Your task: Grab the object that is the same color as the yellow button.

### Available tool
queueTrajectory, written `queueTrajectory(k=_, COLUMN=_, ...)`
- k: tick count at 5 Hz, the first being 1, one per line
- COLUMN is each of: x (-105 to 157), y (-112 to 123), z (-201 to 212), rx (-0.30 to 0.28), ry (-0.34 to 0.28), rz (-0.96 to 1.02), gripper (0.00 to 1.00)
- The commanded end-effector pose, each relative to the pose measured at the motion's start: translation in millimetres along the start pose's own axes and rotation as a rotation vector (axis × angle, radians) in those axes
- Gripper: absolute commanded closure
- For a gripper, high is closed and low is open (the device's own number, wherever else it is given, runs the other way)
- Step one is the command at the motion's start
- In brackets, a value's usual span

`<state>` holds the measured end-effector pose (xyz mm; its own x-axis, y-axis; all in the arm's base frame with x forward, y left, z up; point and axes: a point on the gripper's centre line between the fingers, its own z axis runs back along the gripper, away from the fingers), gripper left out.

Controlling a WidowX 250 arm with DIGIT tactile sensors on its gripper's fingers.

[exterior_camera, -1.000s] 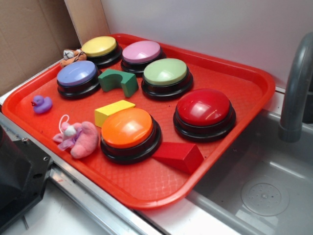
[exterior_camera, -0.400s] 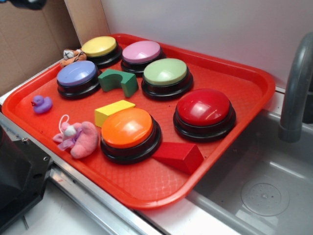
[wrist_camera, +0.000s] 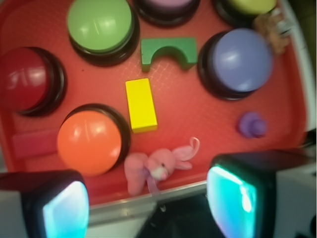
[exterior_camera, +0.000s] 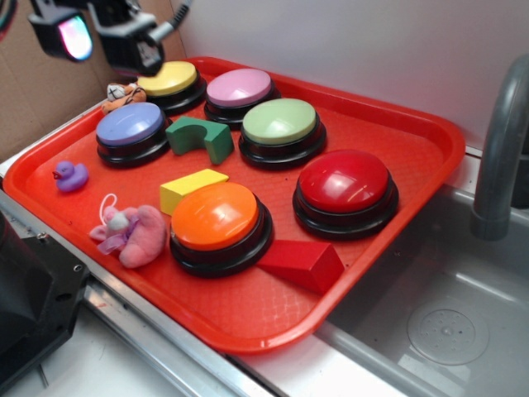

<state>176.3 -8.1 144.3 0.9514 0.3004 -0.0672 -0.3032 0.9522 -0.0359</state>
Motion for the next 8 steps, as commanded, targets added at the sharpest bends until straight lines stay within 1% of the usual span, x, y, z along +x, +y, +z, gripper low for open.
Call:
queueTrajectory(k=1, x=31, y=2, z=-49, rx=-0.069, ry=-0.024, rz=0.167, gripper=0.0)
queueTrajectory(k=2, x=39, y=-2, z=-70, rx=-0.053, ry=-0.035, rz=0.218, gripper=0.0)
queueTrajectory(k=3, x=44, y=-6, z=-85, rx=-0.051, ry=-0.044, rz=0.245, gripper=0.0)
queueTrajectory(k=4, x=42, y=-7, z=-97, rx=-0.052, ry=-0.024, rz=0.245, gripper=0.0)
queueTrajectory(k=6, x=41, y=-7, z=-118, rx=-0.036, ry=0.011, rz=0.283, gripper=0.0)
queueTrajectory(k=7, x=39, y=-8, z=-123, rx=0.008, ry=-0.002, rz=0.329, gripper=0.0)
queueTrajectory(k=8, x=38, y=-8, z=-126, rx=-0.007, ry=0.008, rz=0.353, gripper=0.0)
